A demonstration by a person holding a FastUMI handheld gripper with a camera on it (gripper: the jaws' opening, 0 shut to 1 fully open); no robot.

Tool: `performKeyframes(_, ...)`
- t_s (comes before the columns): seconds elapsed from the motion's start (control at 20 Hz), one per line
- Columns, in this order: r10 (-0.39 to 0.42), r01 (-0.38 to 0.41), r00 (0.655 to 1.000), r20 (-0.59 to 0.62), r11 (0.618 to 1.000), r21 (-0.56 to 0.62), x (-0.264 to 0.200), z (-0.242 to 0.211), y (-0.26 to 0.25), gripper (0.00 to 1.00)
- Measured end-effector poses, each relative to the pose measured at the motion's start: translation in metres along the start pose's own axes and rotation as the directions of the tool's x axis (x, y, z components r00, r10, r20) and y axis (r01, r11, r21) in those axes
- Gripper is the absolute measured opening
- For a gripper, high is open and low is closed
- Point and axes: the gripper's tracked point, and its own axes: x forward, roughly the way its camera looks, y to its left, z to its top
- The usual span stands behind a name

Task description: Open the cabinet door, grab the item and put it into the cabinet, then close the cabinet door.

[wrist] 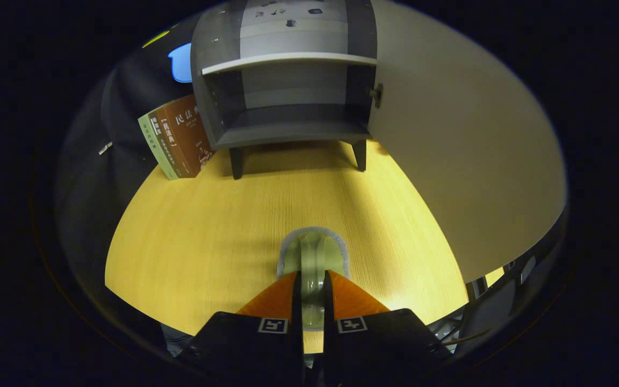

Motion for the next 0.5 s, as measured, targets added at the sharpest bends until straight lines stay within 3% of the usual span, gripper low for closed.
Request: performKeyframes(0.5,0.043,-0.041,0.991,0.123,0.999,-0.018,-0.048,0.111,0.022,0.18)
